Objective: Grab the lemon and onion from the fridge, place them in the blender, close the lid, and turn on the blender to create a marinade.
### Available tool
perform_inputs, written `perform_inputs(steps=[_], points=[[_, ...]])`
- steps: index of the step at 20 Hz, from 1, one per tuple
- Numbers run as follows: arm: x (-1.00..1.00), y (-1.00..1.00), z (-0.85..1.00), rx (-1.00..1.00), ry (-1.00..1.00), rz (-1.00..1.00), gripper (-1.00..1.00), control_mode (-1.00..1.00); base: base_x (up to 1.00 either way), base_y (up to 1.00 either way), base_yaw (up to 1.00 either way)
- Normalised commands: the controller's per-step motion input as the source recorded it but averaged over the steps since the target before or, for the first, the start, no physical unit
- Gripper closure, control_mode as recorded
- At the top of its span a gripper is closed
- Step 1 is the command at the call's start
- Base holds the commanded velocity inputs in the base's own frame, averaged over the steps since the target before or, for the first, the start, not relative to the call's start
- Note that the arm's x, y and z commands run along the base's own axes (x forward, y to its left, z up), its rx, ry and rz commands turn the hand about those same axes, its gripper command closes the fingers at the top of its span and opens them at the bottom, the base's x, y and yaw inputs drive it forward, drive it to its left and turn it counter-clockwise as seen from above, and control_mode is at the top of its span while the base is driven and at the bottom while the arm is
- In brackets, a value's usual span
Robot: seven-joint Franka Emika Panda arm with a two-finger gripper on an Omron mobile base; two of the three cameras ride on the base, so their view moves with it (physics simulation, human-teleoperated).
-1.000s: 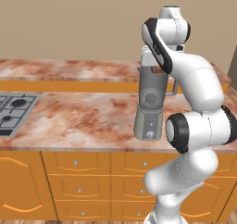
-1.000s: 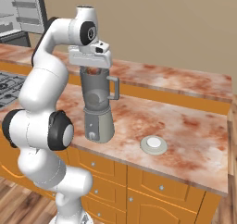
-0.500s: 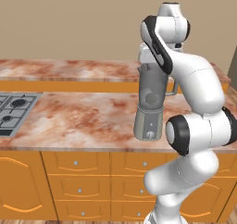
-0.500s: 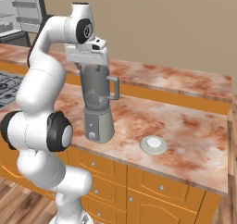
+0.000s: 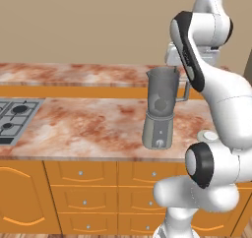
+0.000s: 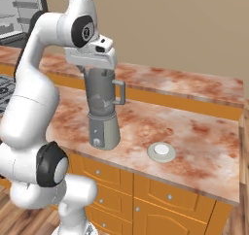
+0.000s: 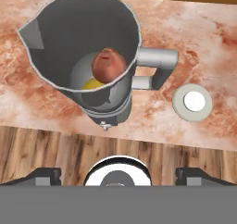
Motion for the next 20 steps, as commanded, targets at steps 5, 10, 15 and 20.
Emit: perform_inputs(steps=[5,10,15,20], points=[[-1.0,-0.99,-0.36,0.0,0.0,-0.06,-1.0,-1.0,0.0,0.0,0.0],[-0.83,-1.0,-0.94,0.01,0.0,-0.06,-1.0,-1.0,0.0,0.0,0.0],[-0.23,-1.0,-0.98,0.02,0.0,-0.03,-1.0,-1.0,0.0,0.0,0.0],[0.4,-0.82,-0.47,0.0,0.07,0.0,-1.0,-1.0,0.0,0.0,0.0]])
